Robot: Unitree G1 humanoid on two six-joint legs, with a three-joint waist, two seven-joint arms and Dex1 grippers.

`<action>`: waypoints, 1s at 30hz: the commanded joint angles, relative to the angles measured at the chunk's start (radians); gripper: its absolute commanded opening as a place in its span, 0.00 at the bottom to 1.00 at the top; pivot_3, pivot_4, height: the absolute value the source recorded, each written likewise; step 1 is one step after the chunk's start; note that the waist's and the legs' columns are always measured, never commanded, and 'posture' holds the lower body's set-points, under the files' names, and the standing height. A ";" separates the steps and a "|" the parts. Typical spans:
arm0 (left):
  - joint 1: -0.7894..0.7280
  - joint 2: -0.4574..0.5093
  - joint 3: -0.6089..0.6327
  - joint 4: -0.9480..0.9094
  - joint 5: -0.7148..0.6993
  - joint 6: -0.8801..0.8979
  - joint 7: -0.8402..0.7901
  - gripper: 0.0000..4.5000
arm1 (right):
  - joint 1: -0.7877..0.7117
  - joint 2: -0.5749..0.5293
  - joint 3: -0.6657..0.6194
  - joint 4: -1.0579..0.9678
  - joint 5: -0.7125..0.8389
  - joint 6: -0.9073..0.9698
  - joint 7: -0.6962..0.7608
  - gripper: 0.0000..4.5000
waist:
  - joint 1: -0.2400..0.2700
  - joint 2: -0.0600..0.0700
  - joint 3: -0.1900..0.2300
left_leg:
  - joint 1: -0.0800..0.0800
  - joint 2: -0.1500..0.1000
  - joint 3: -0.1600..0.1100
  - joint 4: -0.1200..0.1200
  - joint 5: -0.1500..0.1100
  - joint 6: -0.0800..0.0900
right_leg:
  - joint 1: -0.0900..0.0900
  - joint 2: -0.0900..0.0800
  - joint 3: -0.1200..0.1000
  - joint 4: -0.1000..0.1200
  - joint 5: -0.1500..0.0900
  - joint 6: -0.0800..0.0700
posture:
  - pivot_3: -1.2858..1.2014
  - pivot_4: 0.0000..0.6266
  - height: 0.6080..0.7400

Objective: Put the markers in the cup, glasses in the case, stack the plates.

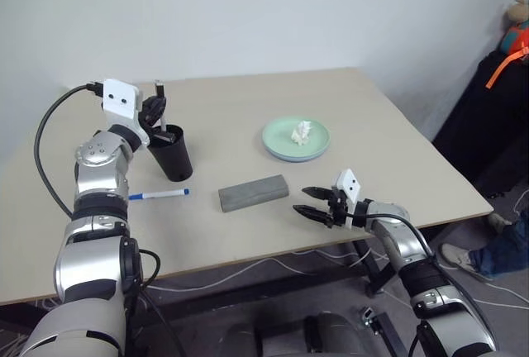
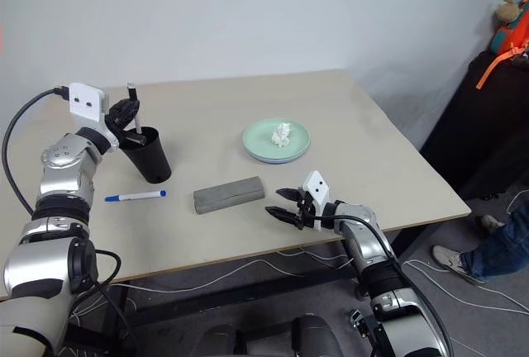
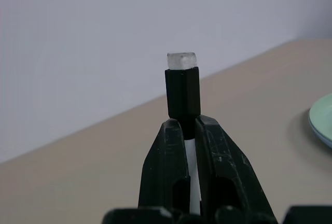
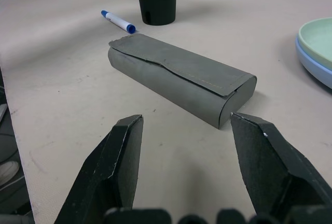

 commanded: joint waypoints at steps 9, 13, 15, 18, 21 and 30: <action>-0.023 0.007 -0.007 0.011 0.006 -0.034 -0.021 0.65 | -0.019 0.000 -0.008 -0.029 0.006 -0.006 -0.001 0.65 | 0.000 0.000 0.000 | 0.000 0.000 0.000 0.000 -0.001 -0.001 | 0.000 0.000 0.000 -0.001 0.000 0.000 | 0.52 0.00 1.00; -0.033 0.023 -0.014 0.008 0.004 -0.035 -0.077 0.65 | -0.023 0.001 -0.008 -0.025 0.006 -0.007 -0.001 0.65 | 0.000 0.000 0.000 | 0.000 0.000 0.000 0.000 -0.001 -0.001 | 0.000 0.000 0.000 -0.001 0.000 0.000 | 0.52 0.00 1.00; -0.044 0.045 -0.016 -0.008 -0.018 -0.016 -0.185 0.65 | -0.023 -0.001 -0.007 -0.025 0.006 -0.007 0.000 0.65 | 0.000 0.000 0.000 | 0.000 0.000 0.000 0.000 -0.001 -0.001 | 0.000 0.000 0.000 -0.001 0.000 0.000 | 0.52 0.00 1.00; -0.060 0.084 -0.012 -0.049 -0.064 0.040 -0.367 0.65 | -0.022 -0.004 -0.007 -0.026 0.005 -0.007 0.002 0.65 | -0.003 0.000 0.000 | 0.000 0.000 0.000 0.000 -0.001 -0.002 | 0.000 0.000 0.000 -0.001 0.000 0.000 | 0.52 0.00 1.00; -0.066 0.137 -0.034 -0.119 -0.094 0.127 -0.566 0.65 | -0.023 -0.004 -0.005 -0.023 0.005 -0.007 0.004 0.65 | -0.004 -0.001 0.000 | -0.001 0.000 0.000 -0.001 -0.001 -0.002 | -0.001 0.000 0.000 -0.001 0.000 0.000 | 0.52 0.00 1.00; 0.011 0.297 -0.233 -0.293 -0.036 0.369 -1.000 0.85 | -0.040 0.006 -0.003 -0.003 0.000 -0.016 0.007 0.65 | -0.004 0.000 0.000 | 0.000 0.000 0.000 -0.001 -0.001 -0.002 | -0.001 0.000 0.001 -0.001 -0.002 -0.003 | 0.52 0.00 1.00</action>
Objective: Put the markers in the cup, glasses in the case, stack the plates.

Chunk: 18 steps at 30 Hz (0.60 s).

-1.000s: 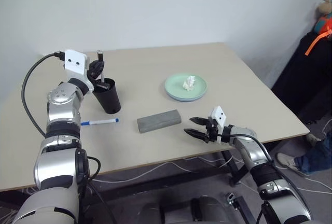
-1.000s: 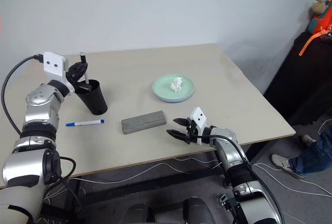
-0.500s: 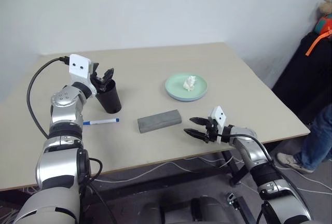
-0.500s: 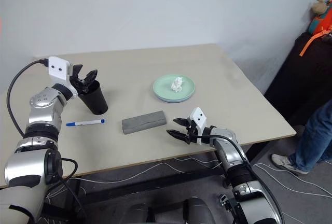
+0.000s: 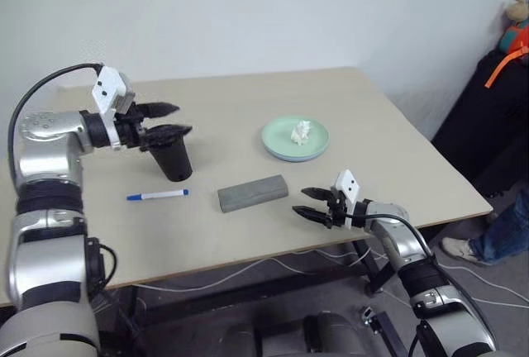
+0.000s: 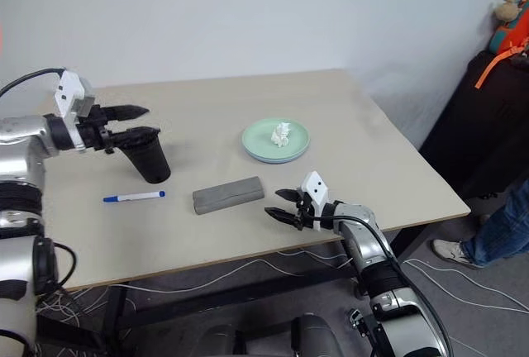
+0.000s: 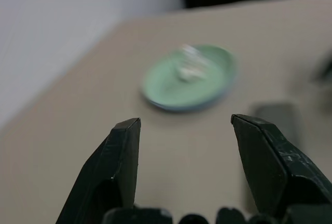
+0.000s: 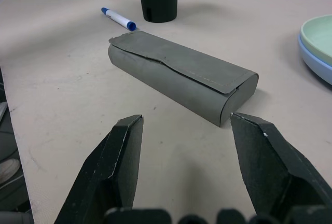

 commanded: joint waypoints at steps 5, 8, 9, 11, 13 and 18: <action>-0.022 0.072 -0.170 0.069 0.186 -0.112 -0.057 1.00 | -0.042 0.005 -0.008 -0.003 0.006 -0.021 0.007 0.65 | 0.000 0.000 0.000 | 0.000 0.000 -0.001 0.000 0.000 0.000 | 0.000 0.000 0.000 0.000 0.000 0.000 | 0.52 0.00 1.00; -0.075 0.058 -0.231 0.180 0.284 -0.177 0.007 1.00 | -0.044 0.005 -0.008 0.000 0.005 -0.023 0.007 0.65 | 0.003 0.000 0.000 | -0.001 0.000 -0.001 0.000 0.000 0.000 | -0.001 0.000 0.000 0.000 0.000 0.000 | 0.52 0.00 1.00; -0.092 0.049 -0.245 0.213 0.305 -0.199 0.017 1.00 | -0.044 0.005 -0.009 0.001 0.005 -0.023 0.007 0.65 | 0.005 0.000 0.000 | -0.001 0.000 -0.001 0.000 0.000 0.000 | -0.001 0.000 0.000 0.000 0.000 0.000 | 0.52 0.00 1.00; -0.121 0.030 -0.267 0.274 0.336 -0.225 0.030 1.00 | -0.044 0.004 -0.010 0.002 0.005 -0.023 0.006 0.65 | 0.005 -0.001 0.000 | -0.002 0.000 -0.001 0.000 0.000 0.001 | -0.001 0.000 0.000 0.000 0.000 0.000 | 0.52 0.00 1.00; -0.145 0.012 -0.290 0.330 0.374 -0.257 0.049 1.00 | -0.042 0.003 -0.011 -0.001 0.005 -0.021 0.004 0.65 | 0.004 -0.001 0.000 | -0.004 0.000 -0.001 0.000 0.001 0.001 | -0.002 0.000 0.000 -0.001 0.000 0.000 | 0.52 0.00 1.00; -0.192 -0.027 -0.331 0.440 0.454 -0.295 0.120 1.00 | -0.035 -0.005 -0.016 -0.011 0.006 -0.016 -0.001 0.65 | 0.004 -0.001 0.000 | -0.004 0.000 0.000 0.000 0.001 0.003 | -0.003 0.000 0.000 -0.001 0.000 0.000 | 0.52 0.00 1.00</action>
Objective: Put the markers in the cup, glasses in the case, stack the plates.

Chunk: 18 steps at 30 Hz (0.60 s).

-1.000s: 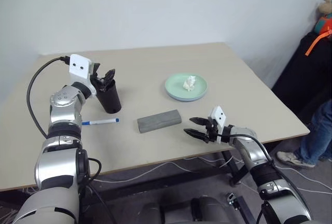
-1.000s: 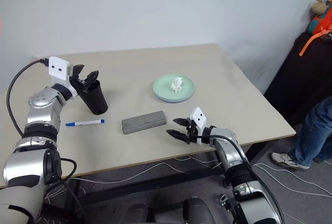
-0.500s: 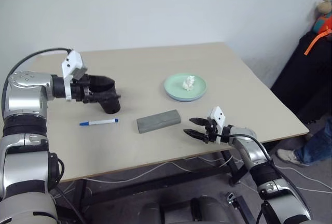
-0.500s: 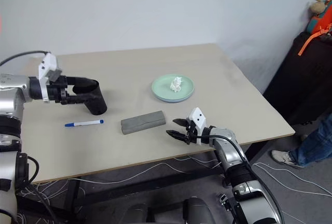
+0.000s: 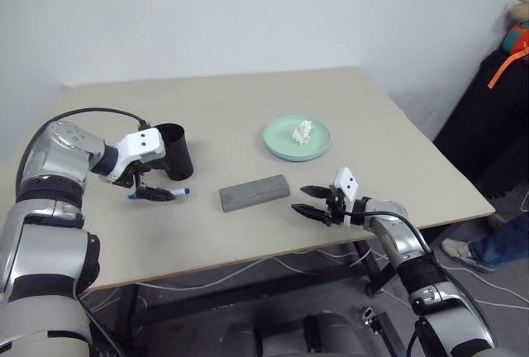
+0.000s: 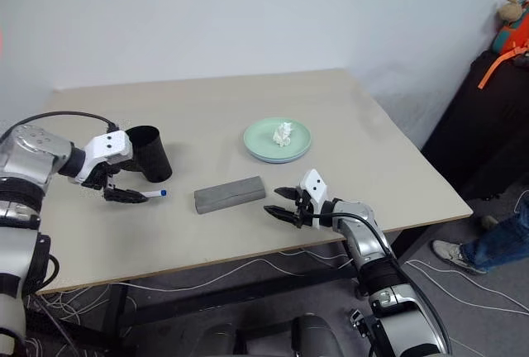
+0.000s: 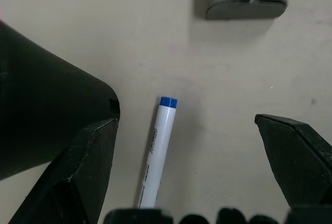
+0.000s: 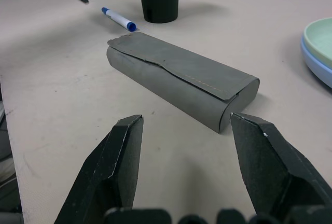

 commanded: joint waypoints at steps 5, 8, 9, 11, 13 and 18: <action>-0.077 -0.039 -0.037 0.095 0.096 -0.027 0.086 1.00 | -0.002 -0.015 -0.022 -0.045 0.010 -0.006 -0.008 0.65 | 0.000 0.000 0.000 | 0.000 0.000 0.000 0.000 0.000 0.000 | 0.000 0.000 0.000 0.000 0.000 0.000 | 0.52 0.00 1.00; -0.088 -0.060 -0.040 0.119 0.119 -0.020 0.125 1.00 | 0.005 -0.020 -0.024 -0.054 0.012 -0.003 -0.012 0.65 | 0.001 -0.001 0.000 | 0.000 0.000 0.000 0.000 0.000 0.000 | 0.000 0.000 0.000 0.000 0.000 0.000 | 0.52 0.00 1.00; -0.090 -0.067 -0.041 0.126 0.126 -0.017 0.134 1.00 | 0.007 -0.021 -0.025 -0.056 0.013 -0.003 -0.013 0.65 | 0.001 -0.001 0.000 | 0.000 0.000 0.000 0.000 0.000 -0.001 | 0.000 0.000 0.000 0.000 0.000 0.000 | 0.52 0.00 1.00; -0.091 -0.079 -0.042 0.138 0.140 -0.003 0.149 1.00 | 0.013 -0.024 -0.025 -0.062 0.013 -0.001 -0.015 0.65 | 0.000 -0.001 0.000 | 0.000 0.000 0.000 0.000 0.000 -0.001 | 0.000 0.000 0.000 0.000 0.000 0.000 | 0.52 0.00 1.00; -0.090 -0.088 -0.041 0.146 0.150 0.009 0.150 1.00 | 0.018 -0.025 -0.024 -0.069 0.014 0.002 -0.017 0.65 | 0.000 -0.001 0.000 | 0.000 0.000 0.000 0.000 0.000 -0.001 | 0.000 0.000 0.000 0.000 0.000 0.000 | 0.52 0.00 1.00; -0.093 -0.106 -0.036 0.163 0.159 0.075 0.112 1.00 | 0.024 -0.029 -0.025 -0.080 0.014 0.008 -0.024 0.65 | -0.001 -0.001 0.000 | 0.000 0.000 0.000 0.000 0.000 -0.001 | 0.000 0.000 0.000 0.000 0.000 0.000 | 0.52 0.00 1.00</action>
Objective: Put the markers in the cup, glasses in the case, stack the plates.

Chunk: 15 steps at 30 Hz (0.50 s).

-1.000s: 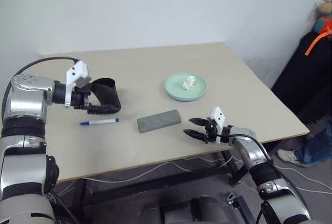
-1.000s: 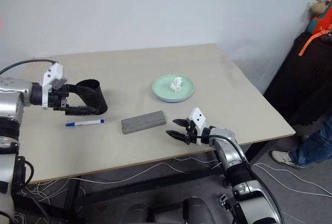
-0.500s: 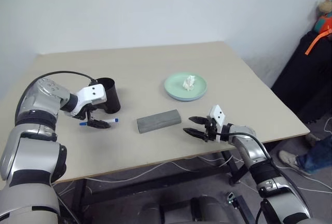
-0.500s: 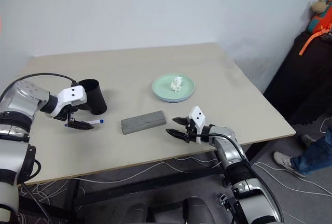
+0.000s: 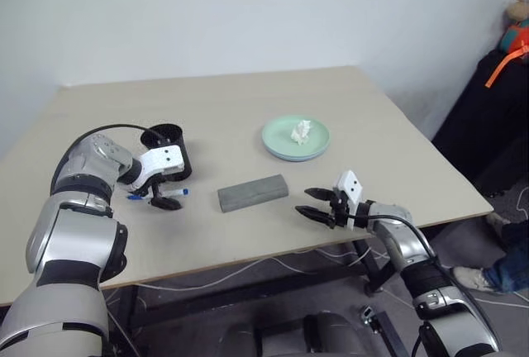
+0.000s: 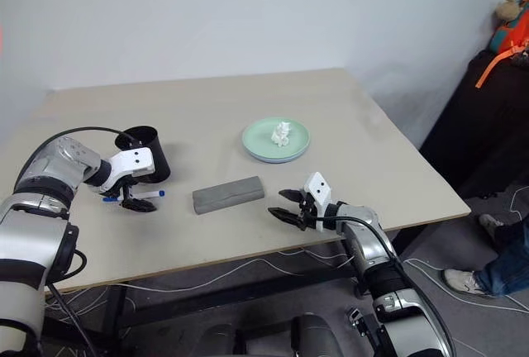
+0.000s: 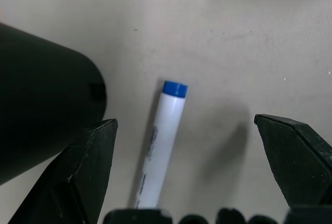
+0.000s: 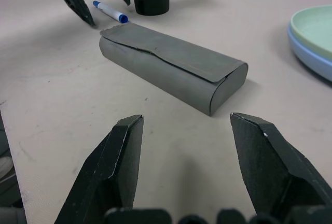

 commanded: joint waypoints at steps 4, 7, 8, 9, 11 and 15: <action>-0.027 0.003 -0.006 0.003 0.023 0.048 -0.062 1.00 | -0.001 -0.011 -0.022 -0.057 0.015 0.004 -0.011 0.65 | 0.000 0.000 0.000 | 0.000 0.000 0.000 0.000 0.000 0.000 | 0.000 0.000 0.000 0.000 0.000 0.000 | 0.52 0.00 1.00; -0.022 0.002 -0.002 0.003 0.025 0.053 -0.108 1.00 | 0.009 -0.015 -0.025 -0.072 0.017 0.011 -0.016 0.65 | 0.001 0.000 0.000 | 0.000 0.000 0.000 0.000 0.000 0.000 | 0.000 0.000 0.000 0.000 0.000 0.000 | 0.52 0.00 1.00; -0.022 0.001 0.000 0.002 0.025 0.055 -0.116 1.00 | 0.012 -0.016 -0.025 -0.075 0.017 0.012 -0.016 0.65 | 0.001 0.000 0.000 | 0.000 0.000 0.000 0.000 0.000 0.000 | 0.000 0.000 0.000 0.000 0.000 0.000 | 0.52 0.00 1.00; -0.024 0.002 0.004 0.001 0.019 0.058 -0.140 1.00 | 0.015 -0.017 -0.025 -0.079 0.017 0.014 -0.017 0.65 | 0.001 0.000 0.000 | 0.000 0.000 0.000 0.000 0.000 0.000 | 0.000 0.000 0.000 0.000 0.000 0.000 | 0.52 0.00 1.00; -0.028 0.003 0.010 -0.001 0.012 0.061 -0.174 1.00 | 0.019 -0.018 -0.024 -0.084 0.017 0.017 -0.018 0.65 | 0.001 0.000 0.000 | 0.000 0.000 0.000 0.000 0.000 0.000 | 0.000 0.000 0.000 0.000 0.000 0.000 | 0.52 0.00 1.00; -0.038 0.016 0.016 -0.012 0.007 0.044 -0.235 1.00 | 0.012 -0.017 -0.021 -0.077 0.017 0.019 -0.018 0.65 | 0.001 0.000 0.000 | 0.000 0.000 0.000 0.000 0.000 0.000 | 0.000 0.000 0.000 0.000 0.000 0.000 | 0.52 0.00 1.00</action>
